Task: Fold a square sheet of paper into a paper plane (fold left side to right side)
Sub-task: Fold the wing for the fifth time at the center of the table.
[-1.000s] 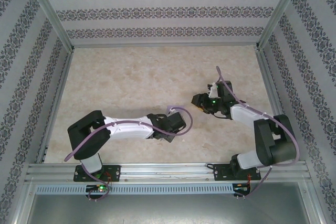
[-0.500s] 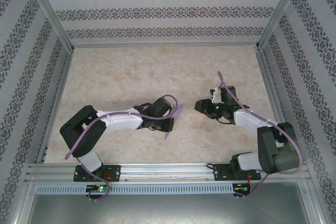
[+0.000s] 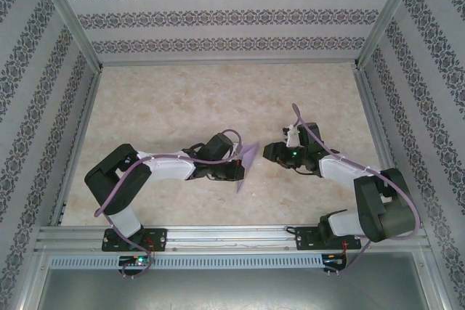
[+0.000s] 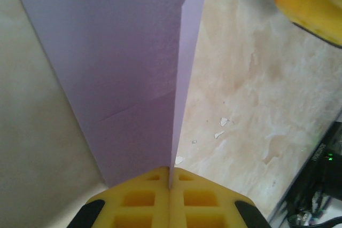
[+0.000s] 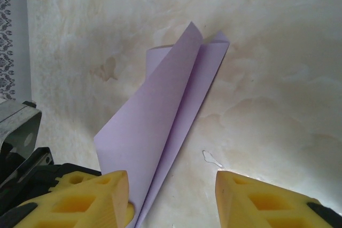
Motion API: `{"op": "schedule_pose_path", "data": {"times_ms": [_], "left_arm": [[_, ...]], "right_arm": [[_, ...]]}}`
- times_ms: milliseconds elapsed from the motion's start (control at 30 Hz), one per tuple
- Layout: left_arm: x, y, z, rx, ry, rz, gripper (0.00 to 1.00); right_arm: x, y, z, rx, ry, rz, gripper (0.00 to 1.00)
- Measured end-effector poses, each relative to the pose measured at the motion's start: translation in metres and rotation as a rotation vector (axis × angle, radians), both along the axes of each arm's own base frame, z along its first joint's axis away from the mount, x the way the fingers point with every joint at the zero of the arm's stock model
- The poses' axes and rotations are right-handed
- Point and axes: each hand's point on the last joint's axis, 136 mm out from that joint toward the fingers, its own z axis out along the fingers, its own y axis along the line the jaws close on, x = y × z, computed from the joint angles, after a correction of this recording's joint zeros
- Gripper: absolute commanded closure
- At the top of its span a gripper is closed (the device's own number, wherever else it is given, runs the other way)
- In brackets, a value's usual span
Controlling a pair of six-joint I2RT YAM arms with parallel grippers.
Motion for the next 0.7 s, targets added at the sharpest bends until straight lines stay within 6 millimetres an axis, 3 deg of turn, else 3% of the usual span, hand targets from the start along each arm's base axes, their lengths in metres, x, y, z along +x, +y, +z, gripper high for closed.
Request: {"op": "schedule_pose_path", "data": {"times_ms": [267, 700], "left_arm": [[0.001, 0.001, -0.012, -0.087, 0.069, 0.059, 1.00], [0.007, -0.007, -0.013, -0.211, 0.117, 0.097, 1.00]], "right_arm": [[-0.003, 0.010, -0.003, 0.012, -0.003, -0.014, 0.54], [0.000, 0.026, -0.006, 0.012, -0.006, -0.030, 0.57]]}}
